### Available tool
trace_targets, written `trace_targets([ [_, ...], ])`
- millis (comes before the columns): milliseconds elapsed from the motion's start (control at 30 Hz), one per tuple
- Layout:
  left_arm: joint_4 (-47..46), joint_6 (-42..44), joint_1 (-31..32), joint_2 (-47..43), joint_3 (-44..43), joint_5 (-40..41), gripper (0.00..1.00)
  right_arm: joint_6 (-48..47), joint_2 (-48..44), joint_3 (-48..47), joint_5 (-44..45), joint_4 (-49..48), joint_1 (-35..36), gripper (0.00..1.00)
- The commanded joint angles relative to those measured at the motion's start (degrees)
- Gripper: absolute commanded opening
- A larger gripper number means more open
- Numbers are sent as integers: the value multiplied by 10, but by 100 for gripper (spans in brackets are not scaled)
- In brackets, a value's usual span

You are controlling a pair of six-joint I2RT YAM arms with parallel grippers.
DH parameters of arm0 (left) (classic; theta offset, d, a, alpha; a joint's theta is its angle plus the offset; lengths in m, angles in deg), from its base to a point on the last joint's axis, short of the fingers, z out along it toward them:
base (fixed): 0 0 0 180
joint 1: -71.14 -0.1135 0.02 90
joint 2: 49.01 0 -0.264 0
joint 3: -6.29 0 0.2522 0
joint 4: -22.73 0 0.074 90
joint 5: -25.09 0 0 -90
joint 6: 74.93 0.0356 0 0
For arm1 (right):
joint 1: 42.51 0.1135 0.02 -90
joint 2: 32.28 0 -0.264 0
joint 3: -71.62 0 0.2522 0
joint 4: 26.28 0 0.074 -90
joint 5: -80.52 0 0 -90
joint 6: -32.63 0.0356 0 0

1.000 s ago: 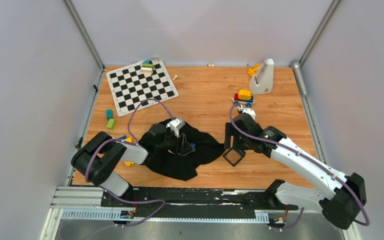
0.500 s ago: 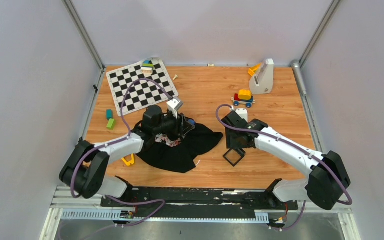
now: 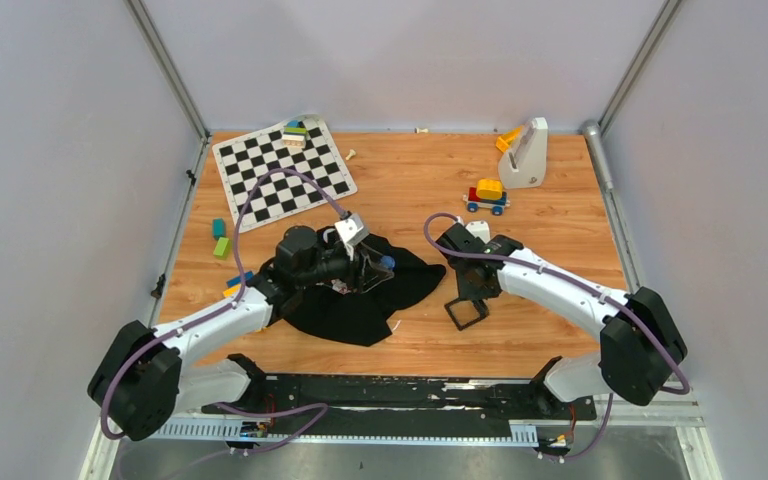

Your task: Remove the brooch from the garment

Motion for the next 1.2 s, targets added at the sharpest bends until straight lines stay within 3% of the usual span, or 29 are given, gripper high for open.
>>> trace_targets([
  [0,-37,19,24,-15,21,-9,28,-5,4,-42,-6,21,-1,28],
  [167,-120,43,82,-9,54,14,28,7,-15,-52,-67,21,0,17],
  [433,-217,69,158,147,21,40,32,10,-49,-41,-118,0,8,15],
  [733,-336,78,194,286,-17,40,32,6,-55,-35,-150,-13,12,13],
  [1167,-322,72,215,364,-58,32,36,5,-51,-29,-155,-26,13,13],
])
